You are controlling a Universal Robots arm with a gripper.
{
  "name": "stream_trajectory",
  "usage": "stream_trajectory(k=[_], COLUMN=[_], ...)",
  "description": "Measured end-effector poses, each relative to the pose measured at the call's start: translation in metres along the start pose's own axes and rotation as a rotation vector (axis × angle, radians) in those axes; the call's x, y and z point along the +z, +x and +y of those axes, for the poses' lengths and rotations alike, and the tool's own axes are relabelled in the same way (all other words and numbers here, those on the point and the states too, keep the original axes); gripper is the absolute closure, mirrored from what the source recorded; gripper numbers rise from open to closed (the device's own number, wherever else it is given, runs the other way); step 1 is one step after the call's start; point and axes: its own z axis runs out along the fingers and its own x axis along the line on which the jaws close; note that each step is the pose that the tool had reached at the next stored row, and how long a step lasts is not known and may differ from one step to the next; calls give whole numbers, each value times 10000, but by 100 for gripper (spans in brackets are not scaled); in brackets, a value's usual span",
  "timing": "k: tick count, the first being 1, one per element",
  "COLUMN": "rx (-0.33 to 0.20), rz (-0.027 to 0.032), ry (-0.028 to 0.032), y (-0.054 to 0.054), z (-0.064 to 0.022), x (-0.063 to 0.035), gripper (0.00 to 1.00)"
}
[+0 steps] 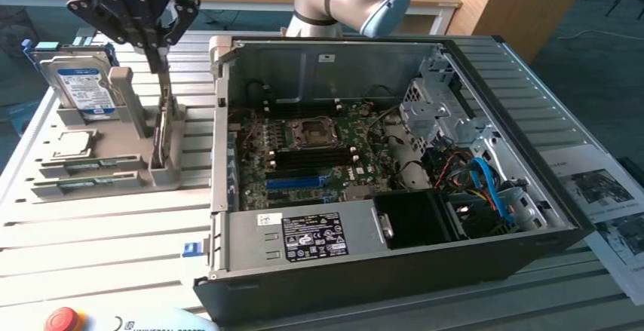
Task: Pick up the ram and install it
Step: 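Reach for the ram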
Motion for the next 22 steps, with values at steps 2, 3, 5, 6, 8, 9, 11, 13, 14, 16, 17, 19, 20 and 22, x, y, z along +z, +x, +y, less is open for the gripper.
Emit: stream_trajectory(k=[2, 3, 5, 6, 8, 9, 11, 13, 14, 16, 17, 19, 20, 22], rx=[-1, 0, 1, 1, 0, 0, -1, -1, 0, 1, 0, 0, -1, -1], rz=[0, -1, -1, 0, -1, -1, -1, -2, -1, -1, -1, -2, -1, -1], ry=[0, 0, 0, 1, 1, 2, 2, 3, 4, 5, 7, 7, 8, 10], y=[54, 81, 133, 159, 209, 235, 284, 334, 361, 415, 445, 502, 531, 589], z=[-4, -6, -10, -12, -16, -18, -21, -25, -27, -31, -33, -38, -40, -45], x=[0, 0, 0, 0, 0, 0, 0, 0, 0, 0, -1, 0, 0, 0], gripper=[89, 89, 89, 89, 89, 89, 89, 89, 89, 89, 89, 89, 89, 89])
